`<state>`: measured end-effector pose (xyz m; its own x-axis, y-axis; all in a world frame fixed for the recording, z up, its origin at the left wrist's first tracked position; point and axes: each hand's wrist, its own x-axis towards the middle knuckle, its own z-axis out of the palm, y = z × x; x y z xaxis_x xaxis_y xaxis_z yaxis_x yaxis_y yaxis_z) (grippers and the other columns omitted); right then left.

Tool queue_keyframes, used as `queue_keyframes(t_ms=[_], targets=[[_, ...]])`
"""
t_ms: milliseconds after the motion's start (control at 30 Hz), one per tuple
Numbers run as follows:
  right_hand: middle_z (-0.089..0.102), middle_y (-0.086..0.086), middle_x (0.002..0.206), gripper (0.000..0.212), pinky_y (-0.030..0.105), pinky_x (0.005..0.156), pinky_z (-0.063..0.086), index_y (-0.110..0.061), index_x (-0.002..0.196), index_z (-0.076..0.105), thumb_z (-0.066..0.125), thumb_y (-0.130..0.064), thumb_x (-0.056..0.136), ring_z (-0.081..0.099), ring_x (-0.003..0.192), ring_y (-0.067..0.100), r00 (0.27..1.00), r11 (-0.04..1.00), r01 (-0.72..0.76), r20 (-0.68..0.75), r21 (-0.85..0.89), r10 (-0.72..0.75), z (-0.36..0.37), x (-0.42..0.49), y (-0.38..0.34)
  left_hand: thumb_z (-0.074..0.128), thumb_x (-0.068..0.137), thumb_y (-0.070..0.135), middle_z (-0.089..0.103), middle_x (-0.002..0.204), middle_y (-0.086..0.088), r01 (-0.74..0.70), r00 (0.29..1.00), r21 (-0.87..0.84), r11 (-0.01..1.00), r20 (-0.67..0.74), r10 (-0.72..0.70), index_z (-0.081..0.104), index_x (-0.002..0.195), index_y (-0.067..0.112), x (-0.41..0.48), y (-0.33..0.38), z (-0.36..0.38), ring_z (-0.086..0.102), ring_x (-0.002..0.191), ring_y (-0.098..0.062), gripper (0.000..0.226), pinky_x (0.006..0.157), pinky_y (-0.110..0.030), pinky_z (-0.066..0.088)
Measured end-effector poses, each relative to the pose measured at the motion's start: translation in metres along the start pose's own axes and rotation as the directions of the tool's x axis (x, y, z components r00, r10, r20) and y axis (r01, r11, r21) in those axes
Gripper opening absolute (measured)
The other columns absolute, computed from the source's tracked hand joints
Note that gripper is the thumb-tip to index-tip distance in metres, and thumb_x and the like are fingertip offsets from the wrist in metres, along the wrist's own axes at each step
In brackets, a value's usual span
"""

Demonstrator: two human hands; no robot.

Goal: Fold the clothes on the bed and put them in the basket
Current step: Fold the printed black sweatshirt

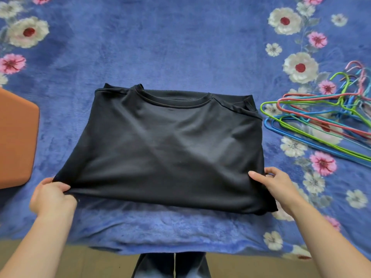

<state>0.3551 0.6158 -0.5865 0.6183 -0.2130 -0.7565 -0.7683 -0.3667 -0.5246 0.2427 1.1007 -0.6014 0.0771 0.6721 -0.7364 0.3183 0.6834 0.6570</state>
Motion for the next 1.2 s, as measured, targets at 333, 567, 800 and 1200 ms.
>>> queue_keyframes(t_ms=[333, 567, 800, 1200], targets=[[0.062, 0.002, 0.069, 0.030, 0.028, 0.054, 0.037, -0.011, 0.071, 0.056, 0.079, -0.030, 0.077, 0.056, 0.062, 0.017, 1.000, 0.997, -0.005, 0.002, 0.079, 0.005, 0.006, 0.006, -0.020, 0.047, 0.078, 0.006, 0.051, 0.128, -0.021, -0.781, 0.487, 0.611, 0.127, 0.469, 0.737, 0.055, 0.120, -0.001, -0.071, -0.046, 0.069, 0.042, 0.125, -0.037, 0.044, 0.109, -0.041, 0.028], [0.076, 0.004, 0.097, 0.029, 0.041, 0.090, 0.054, -0.014, 0.103, 0.072, 0.077, -0.028, 0.077, 0.073, 0.090, 0.025, 0.982, 0.990, -0.086, 0.175, 0.115, 0.065, 0.000, 0.001, -0.038, 0.017, 0.098, 0.047, -0.006, 0.162, -0.004, -0.865, 0.201, 0.226, -0.448, 0.974, 0.104, 0.014, 0.155, 0.021, -0.112, -0.146, 0.146, -0.011, 0.149, -0.022, 0.062, 0.120, -0.042, 0.000], [0.072, 0.019, 0.106, 0.043, 0.042, 0.087, 0.055, -0.006, 0.118, 0.064, 0.063, -0.009, 0.074, 0.071, 0.090, 0.034, 0.894, 0.949, -0.225, 0.434, 0.220, 0.112, 0.012, -0.034, -0.104, 0.031, 0.103, 0.036, -0.014, 0.162, 0.001, -0.921, 0.302, 0.272, -0.280, 0.951, -0.068, 0.010, 0.156, 0.023, -0.124, -0.120, 0.151, -0.024, 0.146, -0.016, 0.058, 0.118, -0.031, -0.009], [0.057, -0.002, 0.062, 0.029, 0.022, 0.037, 0.036, -0.029, 0.097, 0.055, 0.058, -0.003, 0.083, 0.051, 0.042, 0.015, 0.862, 0.944, 0.243, 0.397, 0.222, -0.315, 0.236, -0.129, -0.201, 0.035, 0.096, 0.053, 0.069, 0.112, -0.016, 0.202, 0.669, 0.374, 0.905, 0.622, -0.407, 0.054, 0.134, 0.012, -0.033, 0.028, 0.081, 0.068, 0.095, -0.032, 0.059, 0.090, -0.046, 0.051]])
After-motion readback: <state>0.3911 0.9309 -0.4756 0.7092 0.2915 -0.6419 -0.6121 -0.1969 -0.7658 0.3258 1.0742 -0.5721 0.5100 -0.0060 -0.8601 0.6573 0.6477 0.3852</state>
